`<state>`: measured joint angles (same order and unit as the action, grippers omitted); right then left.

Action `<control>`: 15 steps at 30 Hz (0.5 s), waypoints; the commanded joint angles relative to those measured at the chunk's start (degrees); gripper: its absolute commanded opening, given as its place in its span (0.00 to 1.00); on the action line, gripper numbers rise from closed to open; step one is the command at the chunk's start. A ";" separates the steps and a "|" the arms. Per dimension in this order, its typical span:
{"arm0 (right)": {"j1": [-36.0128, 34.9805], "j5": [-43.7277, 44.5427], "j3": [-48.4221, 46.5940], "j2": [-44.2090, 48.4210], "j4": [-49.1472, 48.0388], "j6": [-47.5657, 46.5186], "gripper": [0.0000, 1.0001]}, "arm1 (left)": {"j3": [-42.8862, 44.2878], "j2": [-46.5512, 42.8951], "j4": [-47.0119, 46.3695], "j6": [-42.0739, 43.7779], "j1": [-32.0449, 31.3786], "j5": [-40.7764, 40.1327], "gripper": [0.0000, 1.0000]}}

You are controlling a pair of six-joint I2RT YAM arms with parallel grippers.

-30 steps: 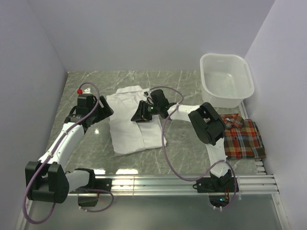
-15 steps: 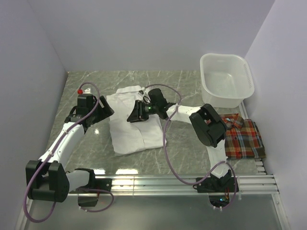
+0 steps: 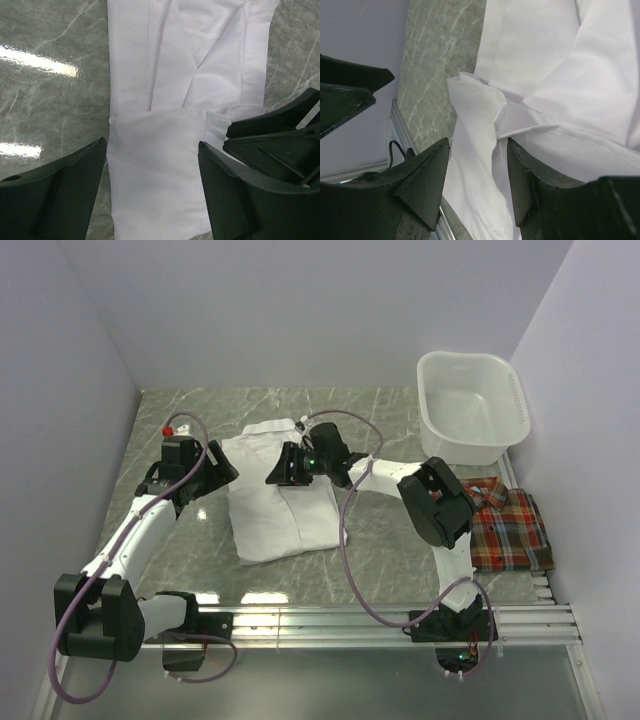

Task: Fold and stack the long sleeve shirts
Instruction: Fold the shirt

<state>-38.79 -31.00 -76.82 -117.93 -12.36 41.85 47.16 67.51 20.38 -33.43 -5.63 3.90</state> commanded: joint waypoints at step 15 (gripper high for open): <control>1.95 -0.11 -1.85 -6.44 -5.47 3.15 0.58 | -0.13 0.26 -1.84 1.26 0.35 0.93 0.80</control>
<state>-38.22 -31.46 -79.13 -123.87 -13.23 43.03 47.16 67.77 20.38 -33.41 -5.52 4.34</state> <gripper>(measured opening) 0.579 0.799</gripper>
